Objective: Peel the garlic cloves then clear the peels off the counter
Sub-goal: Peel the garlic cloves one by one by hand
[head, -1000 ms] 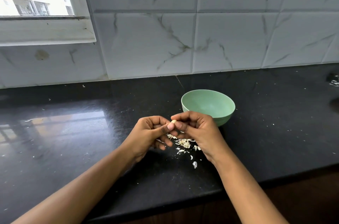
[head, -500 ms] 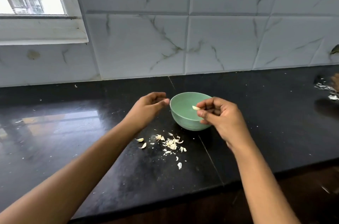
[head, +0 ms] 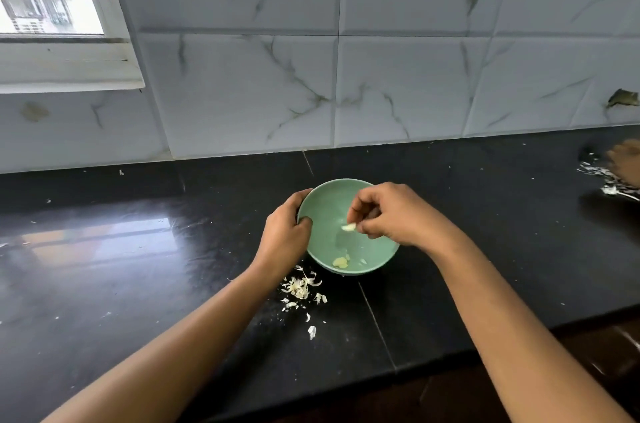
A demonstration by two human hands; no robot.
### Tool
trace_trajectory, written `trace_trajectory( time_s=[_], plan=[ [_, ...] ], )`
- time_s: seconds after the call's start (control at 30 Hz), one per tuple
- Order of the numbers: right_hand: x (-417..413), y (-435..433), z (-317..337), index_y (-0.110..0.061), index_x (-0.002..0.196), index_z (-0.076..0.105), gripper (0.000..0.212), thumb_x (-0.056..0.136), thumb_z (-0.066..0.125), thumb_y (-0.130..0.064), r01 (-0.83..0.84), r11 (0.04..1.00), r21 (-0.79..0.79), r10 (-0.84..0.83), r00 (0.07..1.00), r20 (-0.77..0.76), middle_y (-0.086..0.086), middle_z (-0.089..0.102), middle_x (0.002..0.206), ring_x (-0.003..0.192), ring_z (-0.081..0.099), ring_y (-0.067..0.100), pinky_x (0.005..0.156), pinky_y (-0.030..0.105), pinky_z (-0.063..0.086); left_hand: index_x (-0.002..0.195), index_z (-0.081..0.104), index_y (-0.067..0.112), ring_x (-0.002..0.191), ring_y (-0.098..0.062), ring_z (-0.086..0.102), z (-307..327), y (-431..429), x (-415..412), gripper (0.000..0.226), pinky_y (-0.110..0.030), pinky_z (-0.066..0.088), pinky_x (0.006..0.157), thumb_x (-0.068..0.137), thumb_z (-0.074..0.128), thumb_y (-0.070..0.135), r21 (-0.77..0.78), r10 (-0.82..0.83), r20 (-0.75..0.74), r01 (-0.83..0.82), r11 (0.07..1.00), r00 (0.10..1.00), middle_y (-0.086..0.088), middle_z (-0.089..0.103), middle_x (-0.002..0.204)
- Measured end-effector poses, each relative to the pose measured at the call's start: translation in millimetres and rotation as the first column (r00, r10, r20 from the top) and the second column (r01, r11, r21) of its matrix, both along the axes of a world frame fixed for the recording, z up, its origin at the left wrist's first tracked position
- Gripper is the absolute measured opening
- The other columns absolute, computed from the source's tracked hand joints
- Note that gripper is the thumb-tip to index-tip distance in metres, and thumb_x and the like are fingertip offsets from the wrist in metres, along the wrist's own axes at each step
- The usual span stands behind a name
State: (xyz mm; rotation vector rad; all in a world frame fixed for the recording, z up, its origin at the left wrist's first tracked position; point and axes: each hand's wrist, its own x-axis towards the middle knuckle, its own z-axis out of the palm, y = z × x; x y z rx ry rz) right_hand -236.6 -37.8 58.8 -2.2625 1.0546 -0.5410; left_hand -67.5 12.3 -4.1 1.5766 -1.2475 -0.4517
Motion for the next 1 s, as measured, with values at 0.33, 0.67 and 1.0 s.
trace_trajectory(
  time_s=[0.33, 0.67, 1.0],
  plan=[
    [-9, 15, -3, -0.021, 0.081, 0.071, 0.025, 0.081, 0.061, 0.002, 0.082, 0.978, -0.190, -0.062, 0.992, 0.108, -0.020, 0.061, 0.068, 0.061, 0.057, -0.014, 0.059, 0.001, 0.039, 0.125, 0.058, 0.021, 0.091, -0.007, 0.059, 4, -13, 2, 0.055, -0.006, 0.041, 0.060, 0.080, 0.041, -0.004, 0.066, 0.020, -0.014, -0.019, 0.998, 1.000, 0.006, 0.064, 0.106],
    [29, 71, -49, -0.017, 0.082, 0.072, 0.017, 0.078, 0.070, -0.001, -0.046, 0.950, -0.309, 0.156, 0.927, 0.341, -0.012, 0.066, 0.078, 0.077, 0.062, 0.003, 0.070, 0.014, 0.048, 0.143, 0.038, 0.018, 0.113, -0.015, 0.057, 16, 3, 43, 0.055, -0.035, 0.048, 0.097, 0.093, 0.057, 0.033, 0.176, -0.118, -0.192, 0.152, 0.973, 0.974, 0.000, 0.058, 0.126],
    [114, 74, -63, -0.022, 0.104, 0.071, 0.019, 0.089, 0.061, -0.018, -0.251, 0.933, -0.260, 0.233, 0.968, -0.096, 0.001, 0.065, 0.101, 0.094, 0.060, 0.020, 0.075, 0.028, 0.043, 0.113, 0.068, 0.026, 0.078, 0.012, 0.059, -5, 93, 130, 0.028, 0.000, 0.040, 0.070, 0.086, 0.069, 0.018, 0.325, -0.246, 0.466, 0.094, 0.941, 0.850, 0.020, 0.066, 0.095]
  ],
)
